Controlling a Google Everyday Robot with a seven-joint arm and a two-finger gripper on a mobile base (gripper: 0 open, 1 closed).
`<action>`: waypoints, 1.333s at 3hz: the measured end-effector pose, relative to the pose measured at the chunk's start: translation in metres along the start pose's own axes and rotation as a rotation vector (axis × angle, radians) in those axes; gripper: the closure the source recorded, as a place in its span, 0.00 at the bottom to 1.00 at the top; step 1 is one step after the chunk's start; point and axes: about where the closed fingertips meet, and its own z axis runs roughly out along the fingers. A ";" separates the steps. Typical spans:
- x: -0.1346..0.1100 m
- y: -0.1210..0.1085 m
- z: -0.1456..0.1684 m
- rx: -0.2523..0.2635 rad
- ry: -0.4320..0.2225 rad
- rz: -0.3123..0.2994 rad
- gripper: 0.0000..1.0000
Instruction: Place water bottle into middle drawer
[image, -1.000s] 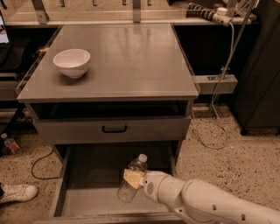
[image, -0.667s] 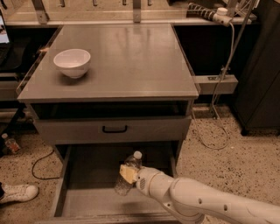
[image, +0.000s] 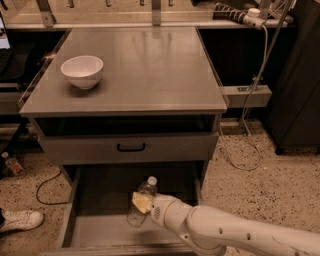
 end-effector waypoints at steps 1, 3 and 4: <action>0.026 -0.002 0.026 0.021 0.003 -0.014 1.00; 0.042 -0.021 0.054 0.089 -0.035 -0.043 1.00; 0.045 -0.032 0.062 0.134 -0.070 -0.060 1.00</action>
Offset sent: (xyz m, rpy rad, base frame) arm 0.0151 0.0287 -0.0726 -0.0942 -0.0511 -0.0702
